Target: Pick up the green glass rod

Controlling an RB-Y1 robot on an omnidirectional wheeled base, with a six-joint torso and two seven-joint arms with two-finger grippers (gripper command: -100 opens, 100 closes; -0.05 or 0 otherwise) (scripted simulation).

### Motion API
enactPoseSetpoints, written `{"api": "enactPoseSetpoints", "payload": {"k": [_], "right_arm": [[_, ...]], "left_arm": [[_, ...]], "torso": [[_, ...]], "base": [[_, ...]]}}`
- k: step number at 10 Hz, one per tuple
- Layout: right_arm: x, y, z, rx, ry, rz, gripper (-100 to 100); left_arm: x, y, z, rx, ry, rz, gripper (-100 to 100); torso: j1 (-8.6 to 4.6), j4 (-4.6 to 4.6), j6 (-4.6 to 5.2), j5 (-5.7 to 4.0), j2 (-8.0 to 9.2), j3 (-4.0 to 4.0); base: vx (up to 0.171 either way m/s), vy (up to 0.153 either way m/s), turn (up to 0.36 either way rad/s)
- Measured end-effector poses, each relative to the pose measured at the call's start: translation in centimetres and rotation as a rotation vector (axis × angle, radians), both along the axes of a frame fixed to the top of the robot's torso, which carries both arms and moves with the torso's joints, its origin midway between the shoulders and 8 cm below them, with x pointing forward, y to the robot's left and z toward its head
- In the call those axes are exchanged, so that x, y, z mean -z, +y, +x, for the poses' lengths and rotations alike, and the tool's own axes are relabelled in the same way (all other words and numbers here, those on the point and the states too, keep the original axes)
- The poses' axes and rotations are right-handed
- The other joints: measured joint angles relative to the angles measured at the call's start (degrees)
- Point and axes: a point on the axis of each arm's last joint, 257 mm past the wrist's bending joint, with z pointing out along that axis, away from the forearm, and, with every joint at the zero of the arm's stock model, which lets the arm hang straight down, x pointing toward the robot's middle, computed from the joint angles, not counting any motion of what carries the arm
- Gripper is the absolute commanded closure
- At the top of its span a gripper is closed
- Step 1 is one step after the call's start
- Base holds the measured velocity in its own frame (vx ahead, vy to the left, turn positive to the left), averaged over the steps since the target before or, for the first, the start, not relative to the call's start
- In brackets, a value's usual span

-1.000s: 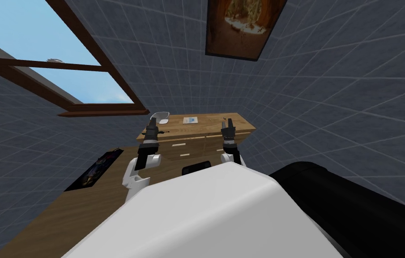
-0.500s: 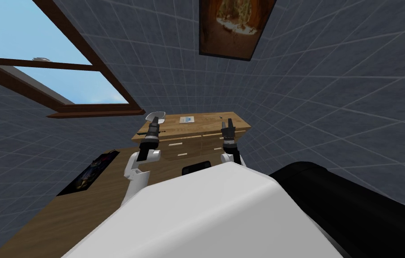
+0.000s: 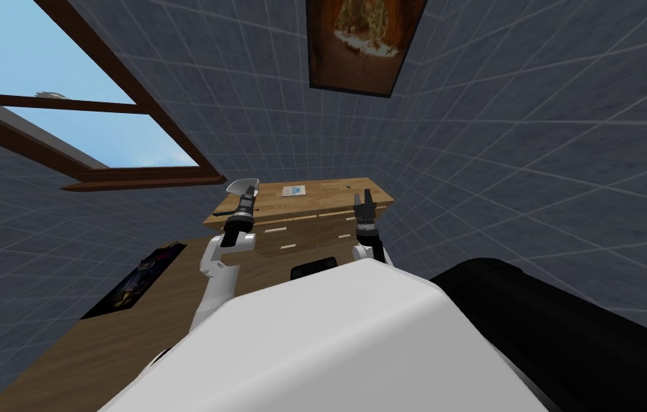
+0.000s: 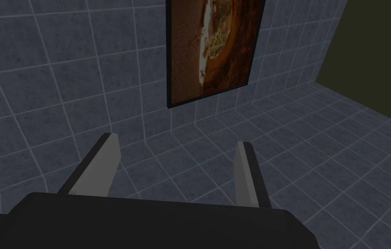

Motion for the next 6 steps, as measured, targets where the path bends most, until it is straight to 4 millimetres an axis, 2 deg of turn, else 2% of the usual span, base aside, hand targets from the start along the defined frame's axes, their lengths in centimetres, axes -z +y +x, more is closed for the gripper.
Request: {"api": "enactPoseSetpoints", "payload": {"k": [4,6], "right_arm": [[0.0,0.0,0.0,0.0,0.0,0.0,0],[0.0,0.0,0.0,0.0,0.0,0.0,0]], "left_arm": [[2.1,2.3,2.7,-0.064,0.103,0.036,-100],[2.6,3.2,3.5,-0.089,0.14,0.047,-100]], "torso": [[-0.05,0.0,0.0,-0.01,0.02,0.01],[-0.06,-0.01,0.02,-0.01,-0.04,-0.02]], "base": [[-0.027,-0.045,-0.039],[-0.014,-0.053,-0.053]]}}
